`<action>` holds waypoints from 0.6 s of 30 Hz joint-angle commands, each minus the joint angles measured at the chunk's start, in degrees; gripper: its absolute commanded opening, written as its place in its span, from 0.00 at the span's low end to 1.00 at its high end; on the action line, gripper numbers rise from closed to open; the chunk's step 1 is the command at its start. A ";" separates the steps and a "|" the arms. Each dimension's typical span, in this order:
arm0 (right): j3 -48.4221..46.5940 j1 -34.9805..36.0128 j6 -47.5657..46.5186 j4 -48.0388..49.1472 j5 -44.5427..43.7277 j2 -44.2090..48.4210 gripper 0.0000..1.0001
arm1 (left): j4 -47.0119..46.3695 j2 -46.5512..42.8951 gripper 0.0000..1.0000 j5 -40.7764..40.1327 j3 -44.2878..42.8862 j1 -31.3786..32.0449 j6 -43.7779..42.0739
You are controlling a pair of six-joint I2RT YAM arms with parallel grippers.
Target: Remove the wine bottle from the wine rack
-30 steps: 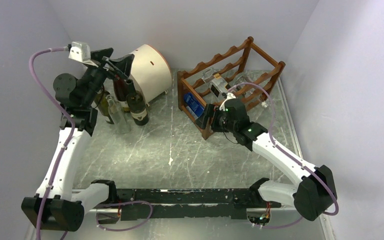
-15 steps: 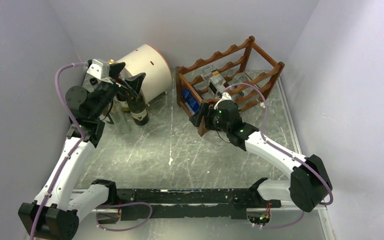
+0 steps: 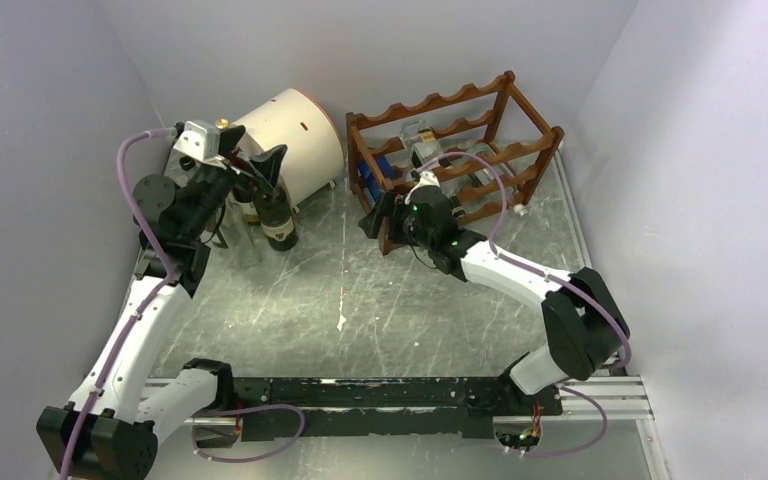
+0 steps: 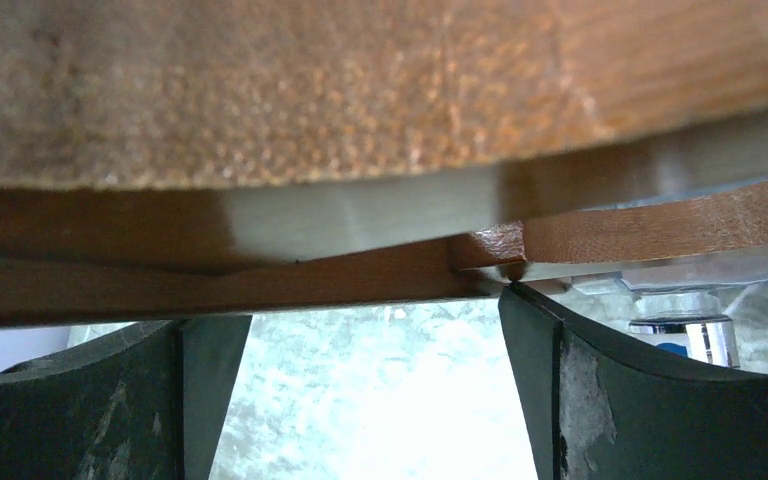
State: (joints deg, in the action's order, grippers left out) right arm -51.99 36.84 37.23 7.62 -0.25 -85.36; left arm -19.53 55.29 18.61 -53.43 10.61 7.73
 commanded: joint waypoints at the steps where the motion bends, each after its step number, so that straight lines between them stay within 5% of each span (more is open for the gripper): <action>1: -3.36 -0.02 -1.33 2.40 -1.34 -0.99 0.99 | -2.43 -0.45 0.93 -1.86 0.67 0.32 -1.21; 18: 2.33 -2.44 -16.07 -21.15 -13.24 20.41 1.00 | -2.90 -0.03 0.93 -0.69 0.99 0.86 0.58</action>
State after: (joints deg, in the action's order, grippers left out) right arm -52.16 36.27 26.63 -5.69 -7.79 -68.03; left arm -19.94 55.29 18.04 -53.04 10.72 7.77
